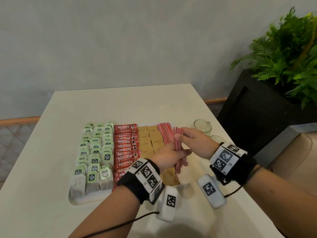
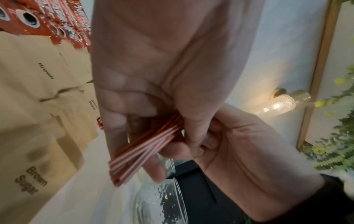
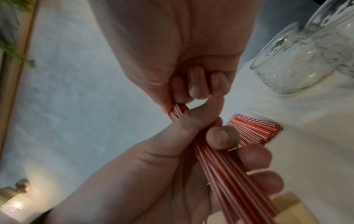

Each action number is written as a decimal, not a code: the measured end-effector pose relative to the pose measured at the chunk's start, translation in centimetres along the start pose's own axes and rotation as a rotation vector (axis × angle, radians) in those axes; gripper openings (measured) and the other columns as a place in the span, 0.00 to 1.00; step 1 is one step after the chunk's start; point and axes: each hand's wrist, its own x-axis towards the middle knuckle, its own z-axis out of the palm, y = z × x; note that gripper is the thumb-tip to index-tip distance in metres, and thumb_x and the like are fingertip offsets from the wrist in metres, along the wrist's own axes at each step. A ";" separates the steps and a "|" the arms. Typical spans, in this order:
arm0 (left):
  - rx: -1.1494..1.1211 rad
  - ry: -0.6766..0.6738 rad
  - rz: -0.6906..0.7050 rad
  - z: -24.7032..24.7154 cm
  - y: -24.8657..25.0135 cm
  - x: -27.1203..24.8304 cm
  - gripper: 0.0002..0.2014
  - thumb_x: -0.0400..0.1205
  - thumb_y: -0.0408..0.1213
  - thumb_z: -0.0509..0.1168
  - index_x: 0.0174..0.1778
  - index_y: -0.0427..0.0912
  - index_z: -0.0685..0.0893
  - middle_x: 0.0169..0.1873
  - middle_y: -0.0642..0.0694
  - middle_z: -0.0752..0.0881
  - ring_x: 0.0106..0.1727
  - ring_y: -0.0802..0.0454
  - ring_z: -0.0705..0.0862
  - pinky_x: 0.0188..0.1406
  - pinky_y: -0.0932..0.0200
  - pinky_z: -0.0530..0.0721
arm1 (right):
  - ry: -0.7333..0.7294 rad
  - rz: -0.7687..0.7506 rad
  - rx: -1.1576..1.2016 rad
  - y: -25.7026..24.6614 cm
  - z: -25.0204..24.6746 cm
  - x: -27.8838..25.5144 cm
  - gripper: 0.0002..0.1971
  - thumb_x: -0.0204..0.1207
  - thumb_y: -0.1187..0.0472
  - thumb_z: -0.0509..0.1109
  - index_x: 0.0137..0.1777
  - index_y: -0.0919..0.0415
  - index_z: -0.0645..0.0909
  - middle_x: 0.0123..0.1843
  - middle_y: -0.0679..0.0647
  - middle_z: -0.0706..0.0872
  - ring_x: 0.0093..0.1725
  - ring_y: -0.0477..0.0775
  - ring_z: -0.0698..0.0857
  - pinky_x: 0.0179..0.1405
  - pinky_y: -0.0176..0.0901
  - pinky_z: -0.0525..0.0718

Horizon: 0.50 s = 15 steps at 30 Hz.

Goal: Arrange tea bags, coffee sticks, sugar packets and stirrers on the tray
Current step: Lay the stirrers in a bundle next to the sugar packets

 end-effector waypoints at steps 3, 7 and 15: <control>0.086 0.066 -0.005 -0.5 -0.7 0.6 0.13 0.85 0.46 0.65 0.52 0.38 0.82 0.44 0.42 0.88 0.45 0.50 0.87 0.51 0.49 0.86 | 0.069 0.043 -0.022 0.6 0.3 1.1 0.21 0.80 0.43 0.62 0.49 0.64 0.81 0.42 0.63 0.87 0.40 0.59 0.83 0.50 0.64 0.82; 0.256 0.217 0.008 -1.6 -1.9 0.8 0.20 0.82 0.49 0.68 0.68 0.47 0.79 0.60 0.51 0.85 0.59 0.54 0.83 0.59 0.56 0.82 | 0.112 0.139 -0.188 2.3 0.7 2.1 0.17 0.85 0.50 0.60 0.44 0.63 0.78 0.37 0.57 0.82 0.39 0.58 0.80 0.42 0.53 0.78; 0.627 0.405 0.101 -2.8 -3.3 1.8 0.31 0.80 0.46 0.70 0.80 0.51 0.70 0.78 0.50 0.72 0.79 0.51 0.69 0.79 0.48 0.69 | -0.100 0.305 -0.211 4.6 2.5 2.0 0.14 0.85 0.55 0.60 0.48 0.65 0.79 0.31 0.51 0.78 0.27 0.49 0.78 0.30 0.42 0.78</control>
